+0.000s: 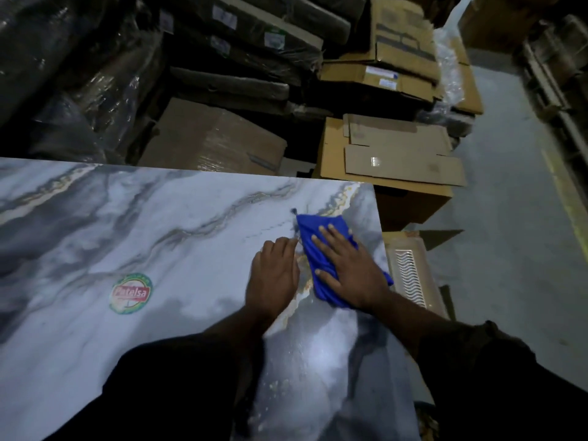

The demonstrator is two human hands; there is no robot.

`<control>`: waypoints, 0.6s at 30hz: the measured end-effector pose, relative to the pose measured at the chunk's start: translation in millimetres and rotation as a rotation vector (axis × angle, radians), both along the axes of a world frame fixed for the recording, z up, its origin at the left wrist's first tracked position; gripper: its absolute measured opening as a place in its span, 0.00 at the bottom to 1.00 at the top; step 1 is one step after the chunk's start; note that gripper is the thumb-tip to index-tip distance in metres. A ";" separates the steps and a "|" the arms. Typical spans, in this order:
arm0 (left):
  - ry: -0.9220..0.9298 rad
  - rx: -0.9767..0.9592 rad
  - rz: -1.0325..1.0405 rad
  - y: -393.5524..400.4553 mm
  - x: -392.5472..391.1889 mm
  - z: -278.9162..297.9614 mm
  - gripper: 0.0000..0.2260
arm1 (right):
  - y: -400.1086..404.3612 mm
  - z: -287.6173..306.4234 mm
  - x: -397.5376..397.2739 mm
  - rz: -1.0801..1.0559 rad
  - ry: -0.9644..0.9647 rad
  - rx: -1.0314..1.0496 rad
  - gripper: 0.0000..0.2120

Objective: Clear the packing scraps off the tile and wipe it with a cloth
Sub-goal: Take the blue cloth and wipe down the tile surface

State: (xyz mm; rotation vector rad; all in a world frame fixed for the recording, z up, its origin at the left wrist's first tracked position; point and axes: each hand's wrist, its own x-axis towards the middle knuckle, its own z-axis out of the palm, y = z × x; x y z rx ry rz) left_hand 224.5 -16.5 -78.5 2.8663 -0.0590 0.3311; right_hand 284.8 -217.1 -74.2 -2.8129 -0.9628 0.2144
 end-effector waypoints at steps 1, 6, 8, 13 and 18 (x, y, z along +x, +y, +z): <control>0.008 0.003 -0.006 0.2 -8.2 0.4 0.18 | -3.3 -0.8 -23.7 0.011 -0.006 0.003 0.34; -0.093 -0.138 -0.099 -1.4 -93.8 -6.1 0.18 | -15.2 -3.6 -143.2 0.014 -0.008 0.021 0.35; -0.115 -0.096 -0.153 -1.7 -134.6 -8.0 0.18 | -17.1 -3.8 -189.0 -0.016 0.008 0.047 0.36; -0.006 -0.107 -0.182 -4.5 -230.3 -4.2 0.20 | -13.3 -3.1 -297.1 -0.154 0.021 0.086 0.37; 0.095 -0.267 -0.163 -2.9 -290.9 0.5 0.17 | 17.1 0.3 -357.8 -0.399 0.116 0.061 0.39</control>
